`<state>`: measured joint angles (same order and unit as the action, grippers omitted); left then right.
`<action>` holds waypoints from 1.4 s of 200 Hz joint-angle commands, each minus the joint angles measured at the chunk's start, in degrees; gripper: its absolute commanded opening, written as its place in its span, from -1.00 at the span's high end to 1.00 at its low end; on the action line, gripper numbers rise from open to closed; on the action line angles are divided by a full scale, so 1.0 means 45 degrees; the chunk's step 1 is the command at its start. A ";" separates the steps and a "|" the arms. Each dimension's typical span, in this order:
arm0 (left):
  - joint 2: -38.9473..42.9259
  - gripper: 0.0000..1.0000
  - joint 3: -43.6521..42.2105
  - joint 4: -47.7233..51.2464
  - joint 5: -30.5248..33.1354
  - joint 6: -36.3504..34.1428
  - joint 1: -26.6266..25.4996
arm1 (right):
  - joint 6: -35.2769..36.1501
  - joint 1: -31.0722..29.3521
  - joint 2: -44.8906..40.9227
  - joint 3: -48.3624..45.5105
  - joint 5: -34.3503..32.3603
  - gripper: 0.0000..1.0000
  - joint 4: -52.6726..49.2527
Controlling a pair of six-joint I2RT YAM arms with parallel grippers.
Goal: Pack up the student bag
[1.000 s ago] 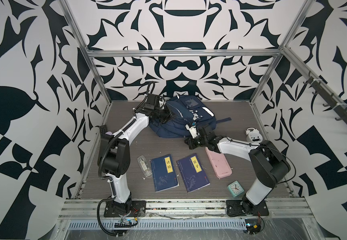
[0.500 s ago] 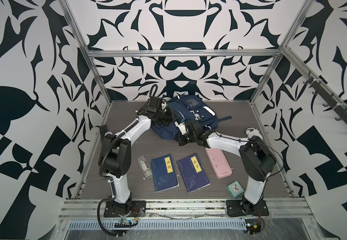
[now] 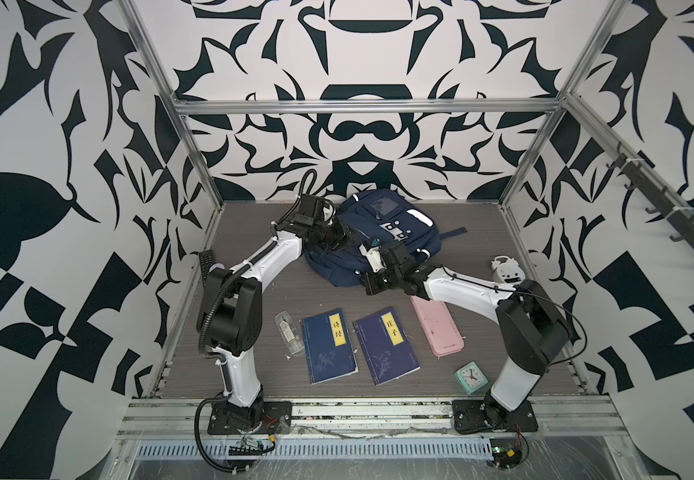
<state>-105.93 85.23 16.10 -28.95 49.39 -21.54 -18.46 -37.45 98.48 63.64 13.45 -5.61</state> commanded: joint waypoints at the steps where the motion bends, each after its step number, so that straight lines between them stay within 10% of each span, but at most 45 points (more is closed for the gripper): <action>1: 0.0317 0.21 0.0621 0.0948 0.0558 -0.1139 0.0418 | -0.0188 0.0630 -0.0953 -0.0292 -0.0657 1.00 -0.0811; 179: -0.5109 0.18 0.5806 0.5246 0.1694 -0.3752 0.0490 | -0.0166 0.1410 -0.0263 0.0604 -0.1276 1.00 -0.3109; 231: -0.4216 0.99 0.4302 0.3426 0.1257 -0.3047 0.0658 | -0.0062 0.1423 -0.0039 0.0914 -0.1622 1.00 -0.3360; 280: -0.1312 1.00 0.0462 0.0273 0.1155 -0.1505 0.1670 | 0.0386 0.1427 0.0438 0.1794 -0.1873 1.00 -0.3799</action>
<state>-120.05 93.25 23.77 -23.22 39.22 -16.82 -18.50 -31.33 100.55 67.55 7.75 -23.16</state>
